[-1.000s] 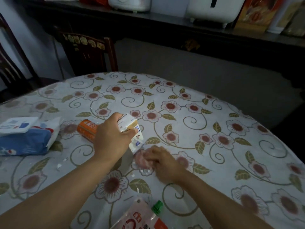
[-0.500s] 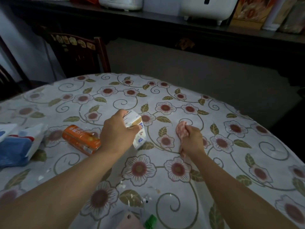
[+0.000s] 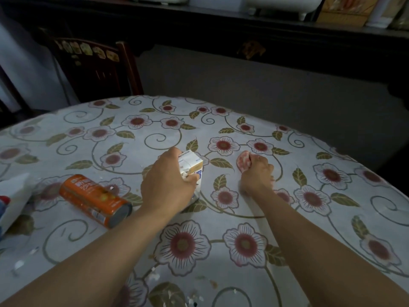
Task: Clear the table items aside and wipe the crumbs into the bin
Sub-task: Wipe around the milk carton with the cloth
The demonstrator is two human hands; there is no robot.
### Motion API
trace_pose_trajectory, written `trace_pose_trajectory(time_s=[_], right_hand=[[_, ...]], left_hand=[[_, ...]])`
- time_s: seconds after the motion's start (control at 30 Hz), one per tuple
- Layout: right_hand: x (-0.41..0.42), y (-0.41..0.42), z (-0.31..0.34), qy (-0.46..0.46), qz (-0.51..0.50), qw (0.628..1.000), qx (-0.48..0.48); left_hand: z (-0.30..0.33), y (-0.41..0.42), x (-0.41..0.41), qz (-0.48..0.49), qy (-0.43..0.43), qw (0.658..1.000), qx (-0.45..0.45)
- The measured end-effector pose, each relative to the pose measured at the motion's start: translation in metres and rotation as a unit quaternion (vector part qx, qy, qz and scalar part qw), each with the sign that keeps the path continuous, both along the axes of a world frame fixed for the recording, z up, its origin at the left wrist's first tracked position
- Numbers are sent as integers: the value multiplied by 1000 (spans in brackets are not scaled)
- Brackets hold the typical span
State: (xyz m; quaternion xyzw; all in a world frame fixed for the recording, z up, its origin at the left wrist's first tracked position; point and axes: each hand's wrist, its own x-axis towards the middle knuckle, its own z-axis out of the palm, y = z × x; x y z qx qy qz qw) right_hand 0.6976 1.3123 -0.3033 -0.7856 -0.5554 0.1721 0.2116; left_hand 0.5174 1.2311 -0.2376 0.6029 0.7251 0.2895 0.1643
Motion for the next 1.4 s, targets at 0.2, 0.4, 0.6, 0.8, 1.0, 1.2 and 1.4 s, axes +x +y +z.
trace_pose_trajectory(time_s=[0.2,0.4,0.6,0.8,1.0,1.2,1.4], right_hand=[[-6,34,2,-71,9,997,-10],[-7,40,1,-35,110,993,1],[-7,25,-9,-26,229,973,20],[-1,-47,-13,36,290,956,30],[7,-148,-9,46,356,930,77],[17,-272,4,99,341,934,45],[44,-368,44,133,406,904,-37]], left_hand=[[-3,3,-2,-9,16,1000,4],[-4,3,-2,-14,26,1000,6],[-1,4,-1,-5,2,1000,-1],[2,-7,4,6,-34,999,-4],[17,-45,11,-5,-35,999,-30],[30,-99,24,-27,-46,998,-37],[44,-141,46,-66,-75,994,-47]])
